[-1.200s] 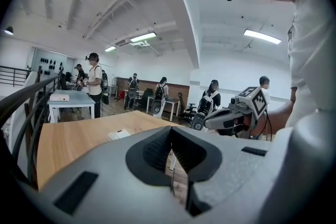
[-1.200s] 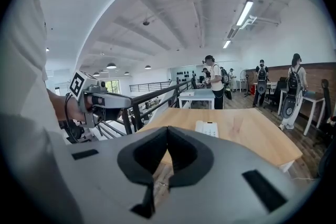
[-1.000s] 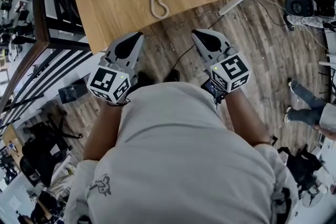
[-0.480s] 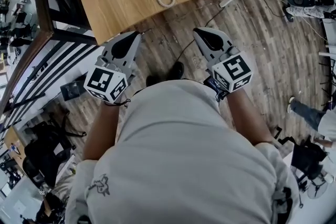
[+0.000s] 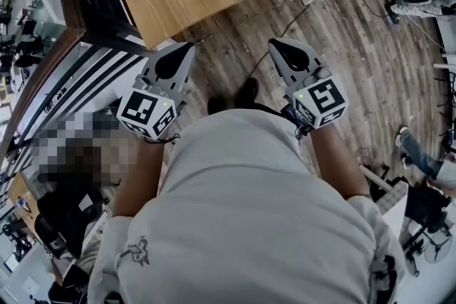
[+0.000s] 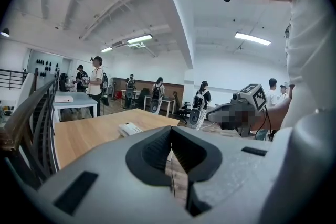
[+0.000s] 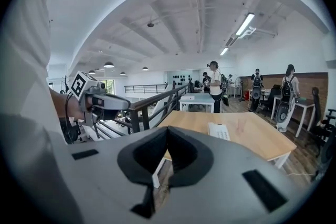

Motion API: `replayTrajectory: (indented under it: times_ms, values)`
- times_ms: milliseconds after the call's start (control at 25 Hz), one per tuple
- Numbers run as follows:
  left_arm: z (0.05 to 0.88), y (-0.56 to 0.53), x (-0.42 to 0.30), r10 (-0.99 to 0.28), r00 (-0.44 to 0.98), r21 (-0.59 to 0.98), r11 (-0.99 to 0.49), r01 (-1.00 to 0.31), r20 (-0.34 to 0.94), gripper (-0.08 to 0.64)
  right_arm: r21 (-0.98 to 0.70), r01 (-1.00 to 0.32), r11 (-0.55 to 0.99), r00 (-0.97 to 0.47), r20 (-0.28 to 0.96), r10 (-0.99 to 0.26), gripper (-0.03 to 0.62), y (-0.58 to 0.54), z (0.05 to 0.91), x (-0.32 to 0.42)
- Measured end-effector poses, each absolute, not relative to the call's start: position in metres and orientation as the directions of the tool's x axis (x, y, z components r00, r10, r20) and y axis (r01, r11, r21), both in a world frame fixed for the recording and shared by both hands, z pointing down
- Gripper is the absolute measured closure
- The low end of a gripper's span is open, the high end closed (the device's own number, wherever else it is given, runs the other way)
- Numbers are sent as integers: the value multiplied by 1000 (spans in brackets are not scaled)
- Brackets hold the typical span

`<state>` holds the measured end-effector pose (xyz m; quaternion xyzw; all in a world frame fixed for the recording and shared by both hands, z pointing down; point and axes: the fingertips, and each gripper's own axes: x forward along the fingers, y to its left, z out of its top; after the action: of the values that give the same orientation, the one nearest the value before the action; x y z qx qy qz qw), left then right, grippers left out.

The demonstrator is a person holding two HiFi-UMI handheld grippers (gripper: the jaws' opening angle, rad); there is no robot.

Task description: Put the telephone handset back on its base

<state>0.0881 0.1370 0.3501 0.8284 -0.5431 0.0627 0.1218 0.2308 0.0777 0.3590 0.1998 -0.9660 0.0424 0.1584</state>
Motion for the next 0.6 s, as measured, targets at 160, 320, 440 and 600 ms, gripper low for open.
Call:
replayTrajectory:
  times_ms: [160, 320, 440, 600]
  values:
    - [346, 157, 80, -882, 414, 128, -395, -910, 224, 554, -2, -406, 914, -869, 310, -385, 588, 102, 356, 222]
    - [352, 175, 74, -874, 431, 139, -409, -902, 223, 554, 31, -414, 910, -861, 312, -403, 588, 124, 356, 218]
    - [354, 186, 69, -873, 433, 139, -412, -901, 223, 554, 32, -430, 902, -854, 309, -418, 588, 136, 356, 218]
    - [351, 195, 66, -873, 438, 141, -417, -898, 213, 554, 39, -436, 899, -851, 306, -426, 588, 146, 352, 215]
